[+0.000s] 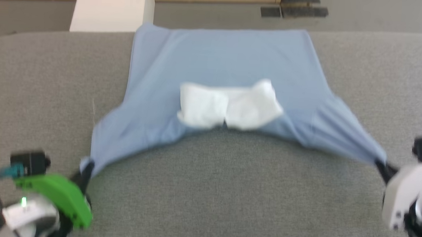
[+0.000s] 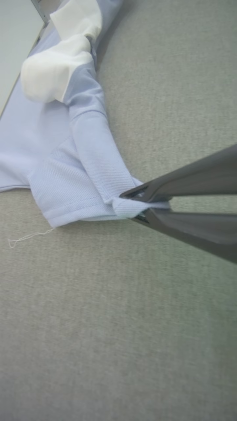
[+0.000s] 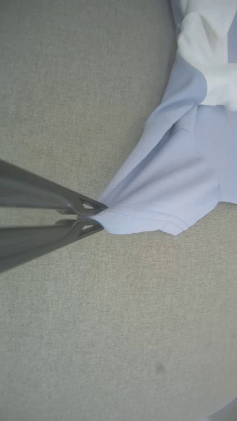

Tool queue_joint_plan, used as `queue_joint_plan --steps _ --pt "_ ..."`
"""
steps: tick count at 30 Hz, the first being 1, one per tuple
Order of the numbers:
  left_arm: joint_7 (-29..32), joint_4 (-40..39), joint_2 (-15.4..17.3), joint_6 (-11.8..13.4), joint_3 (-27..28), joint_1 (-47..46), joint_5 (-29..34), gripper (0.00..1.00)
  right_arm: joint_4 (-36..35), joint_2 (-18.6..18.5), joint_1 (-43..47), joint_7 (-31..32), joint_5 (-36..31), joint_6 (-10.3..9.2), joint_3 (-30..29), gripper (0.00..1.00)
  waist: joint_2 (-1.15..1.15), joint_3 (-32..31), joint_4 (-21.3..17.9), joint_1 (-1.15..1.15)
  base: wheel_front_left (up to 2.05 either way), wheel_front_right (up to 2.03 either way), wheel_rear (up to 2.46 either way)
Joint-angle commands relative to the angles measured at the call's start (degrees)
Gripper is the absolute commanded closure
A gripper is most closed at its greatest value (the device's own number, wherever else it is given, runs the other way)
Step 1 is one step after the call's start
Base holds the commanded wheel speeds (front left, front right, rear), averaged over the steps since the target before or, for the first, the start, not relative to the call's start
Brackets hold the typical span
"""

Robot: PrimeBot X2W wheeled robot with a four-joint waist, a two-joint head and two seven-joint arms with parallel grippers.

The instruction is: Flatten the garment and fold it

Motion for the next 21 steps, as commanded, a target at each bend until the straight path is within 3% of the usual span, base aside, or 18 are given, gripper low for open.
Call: queue_joint_plan --steps 1,11,16,21 --pt "0.41 -0.86 0.53 1.02 0.48 3.29 -1.16 1.00 -1.53 0.92 2.56 1.56 -0.67 -0.10 -1.21 1.00 0.00 -2.90 0.16 0.01 0.00 0.00 0.00" --pt "1.41 -6.13 -0.19 6.24 3.57 19.58 -7.89 1.00 -8.63 9.88 17.25 10.73 -4.84 -0.10 -11.71 1.00 0.00 -4.01 0.61 0.01 0.00 0.00 0.00" --pt "1.03 -7.46 -0.81 7.04 4.06 24.10 -9.40 1.00 -7.89 13.06 22.03 13.79 -6.41 -0.10 -15.26 1.00 0.00 -4.23 1.10 0.01 0.00 0.00 0.00" --pt "0.23 -7.32 -1.00 7.55 4.31 26.80 -9.59 1.00 -4.37 13.69 24.04 12.32 -6.28 -0.10 -17.95 1.00 0.00 -4.52 1.31 0.01 0.00 0.00 0.00"
